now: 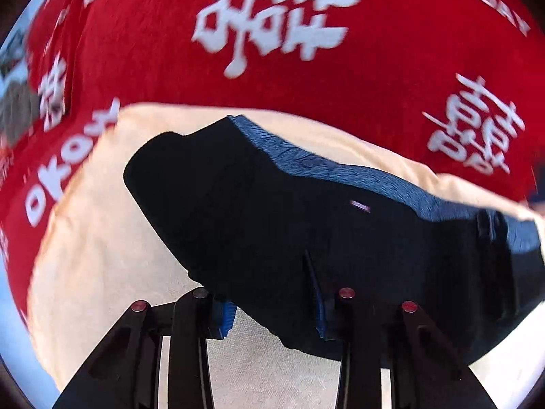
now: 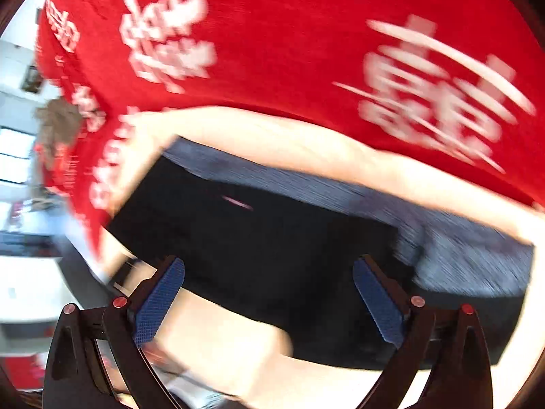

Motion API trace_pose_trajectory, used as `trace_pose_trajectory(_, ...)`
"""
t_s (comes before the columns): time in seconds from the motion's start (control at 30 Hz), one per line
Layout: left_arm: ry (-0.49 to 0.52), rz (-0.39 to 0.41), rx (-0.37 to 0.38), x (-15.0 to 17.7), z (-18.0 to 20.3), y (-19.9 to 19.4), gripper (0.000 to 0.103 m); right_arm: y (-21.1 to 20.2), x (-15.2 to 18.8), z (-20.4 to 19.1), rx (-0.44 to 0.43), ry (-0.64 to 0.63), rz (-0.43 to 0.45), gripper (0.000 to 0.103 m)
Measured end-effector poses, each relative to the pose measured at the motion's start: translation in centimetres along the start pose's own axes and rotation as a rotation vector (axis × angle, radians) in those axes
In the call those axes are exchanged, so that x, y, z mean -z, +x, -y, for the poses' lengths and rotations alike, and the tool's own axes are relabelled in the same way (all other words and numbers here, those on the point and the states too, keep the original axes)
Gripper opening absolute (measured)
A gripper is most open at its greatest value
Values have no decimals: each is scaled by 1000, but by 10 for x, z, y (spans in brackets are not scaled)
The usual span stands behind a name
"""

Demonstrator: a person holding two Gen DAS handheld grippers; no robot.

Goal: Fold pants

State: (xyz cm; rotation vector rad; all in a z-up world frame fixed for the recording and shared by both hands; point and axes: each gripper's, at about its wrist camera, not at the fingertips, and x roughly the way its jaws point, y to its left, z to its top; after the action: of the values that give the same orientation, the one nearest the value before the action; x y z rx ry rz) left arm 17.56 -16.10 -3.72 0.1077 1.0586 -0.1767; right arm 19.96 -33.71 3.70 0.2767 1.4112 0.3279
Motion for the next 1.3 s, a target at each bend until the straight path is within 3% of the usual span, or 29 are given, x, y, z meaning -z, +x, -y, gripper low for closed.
trace_pose_trajectory(0.07, 44, 16, -22, 1, 8, -3, 37, 17, -26, -29, -71, -28, -77, 101)
trace_pose_trajectory(0.17, 63, 22, -35, -1, 5, -5, 37, 52, -58, -83, -84, -110, -228, 101)
trace_pose_trajectory(0.37, 122, 58, -57, 1, 15, -16, 37, 121, -78, -179, 21, -327, -448, 101)
trace_pose_trajectory(0.43, 130, 66, -63, 1, 18, -20, 37, 143, -76, -191, 49, -352, -525, 101)
trace_pose_trajectory(0.5, 130, 70, -66, 0, 22, -24, 37, 156, -68, -198, 131, -392, -574, 101)
trace_pose_trajectory(0.53, 131, 73, -66, 0, 23, -26, 37, 159, -62, -196, 173, -414, -591, 98)
trace_pose_trajectory(0.57, 133, 74, -66, 0, 24, -27, 37, 161, -59, -194, 200, -430, -598, 68)
trace_pose_trajectory(0.6, 138, 75, -66, -1, 27, -29, 37, 159, -58, -191, 213, -433, -596, 42)
trace_pose_trajectory(0.63, 141, 65, -65, -2, 28, -30, 37, 155, -59, -185, 212, -422, -581, 24)
trace_pose_trajectory(0.67, 141, 48, -59, -3, 30, -30, 37, 148, -60, -178, 176, -397, -559, 21)
trace_pose_trajectory(0.87, 191, 95, 22, -15, 58, -67, 37, 68, -55, -127, -33, -276, -380, 20)
trace_pose_trajectory(0.97, 226, 117, 73, -22, 83, -87, 37, 18, -41, -83, -139, -185, -266, 20)
trace_pose_trajectory(1.13, 319, 151, 165, -29, 149, -120, 37, -56, -20, 1, -280, -38, -89, 20)
trace_pose_trajectory(1.3, 449, 141, 237, -19, 237, -139, 37, -110, 25, 94, -339, 83, 39, 20)
